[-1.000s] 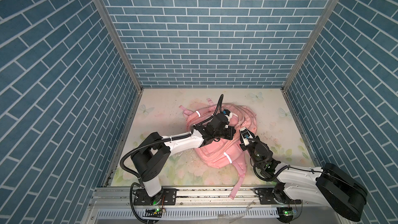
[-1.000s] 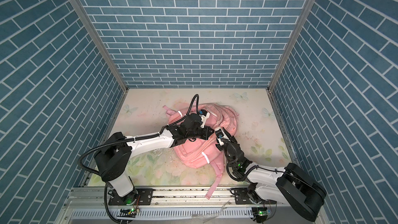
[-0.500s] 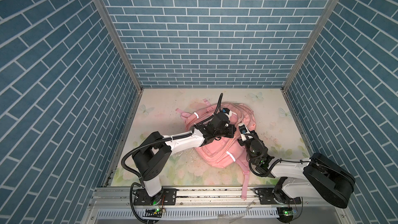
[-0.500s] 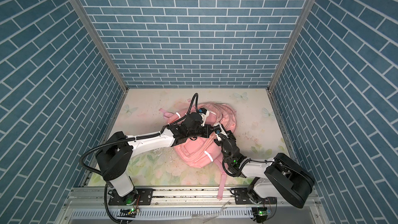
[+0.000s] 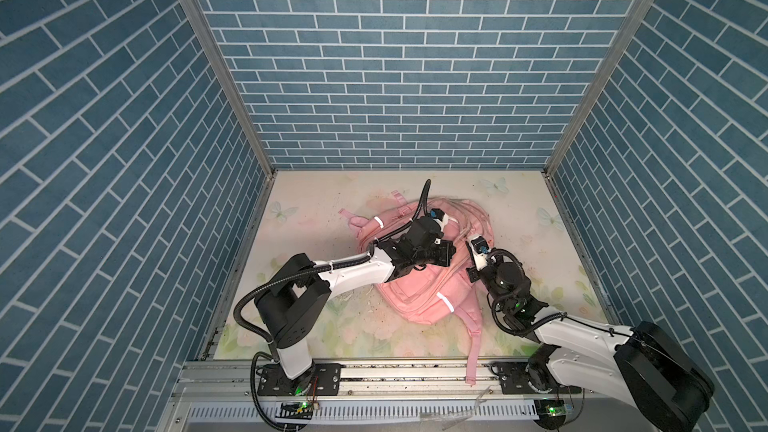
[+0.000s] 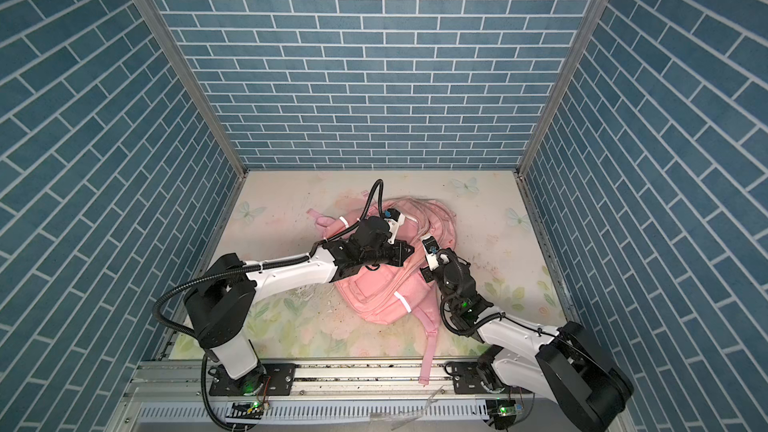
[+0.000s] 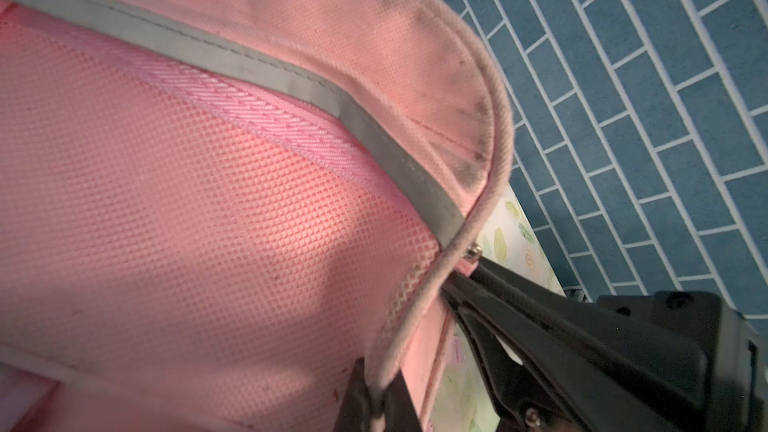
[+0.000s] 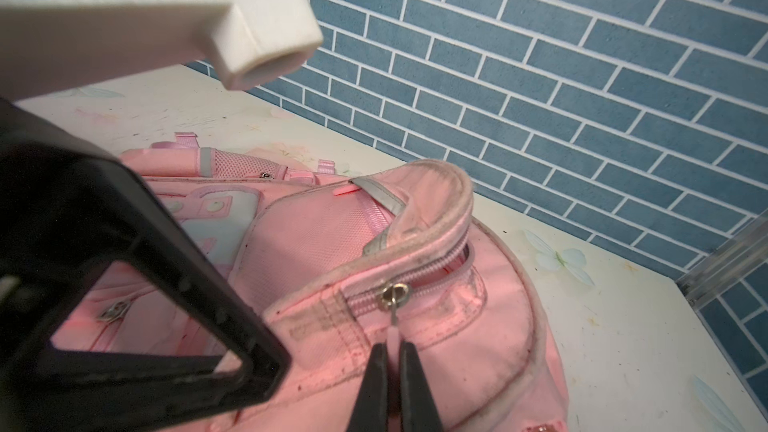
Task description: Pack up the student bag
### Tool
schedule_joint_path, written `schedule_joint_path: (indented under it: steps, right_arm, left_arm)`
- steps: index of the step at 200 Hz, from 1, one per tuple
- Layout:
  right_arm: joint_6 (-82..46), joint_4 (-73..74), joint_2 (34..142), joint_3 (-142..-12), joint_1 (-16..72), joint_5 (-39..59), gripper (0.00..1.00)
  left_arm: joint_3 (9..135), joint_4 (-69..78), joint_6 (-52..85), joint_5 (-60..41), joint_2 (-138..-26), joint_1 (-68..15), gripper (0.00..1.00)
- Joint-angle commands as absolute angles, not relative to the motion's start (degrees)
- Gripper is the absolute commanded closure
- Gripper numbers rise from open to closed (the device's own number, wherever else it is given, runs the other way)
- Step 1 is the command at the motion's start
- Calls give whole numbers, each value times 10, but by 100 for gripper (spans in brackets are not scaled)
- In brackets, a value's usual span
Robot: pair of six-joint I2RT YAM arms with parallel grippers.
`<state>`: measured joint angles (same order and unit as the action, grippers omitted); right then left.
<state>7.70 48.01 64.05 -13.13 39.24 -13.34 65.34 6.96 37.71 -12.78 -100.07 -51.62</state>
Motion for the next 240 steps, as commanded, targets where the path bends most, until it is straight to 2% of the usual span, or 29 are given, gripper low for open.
schedule_joint_path:
  steps: [1, 66, 127, 178, 240]
  right_arm:
    - [54, 462, 639, -135, 387, -98, 100]
    - [58, 427, 644, -158, 361, -78, 100]
    - [-33, 308, 604, -193, 330, -58, 100]
    - [-49, 293, 601, -200, 305, -55, 100]
    - [-24, 303, 640, -228, 303, 79, 100]
  left_arm:
    - [670, 83, 375, -151, -968, -518, 100]
    - [688, 27, 317, -150, -966, -517, 100]
    - [728, -184, 71, -89, -959, -508, 100]
    - [703, -201, -65, -77, -923, -498, 100]
    - [695, -196, -237, -70, -908, -473, 100]
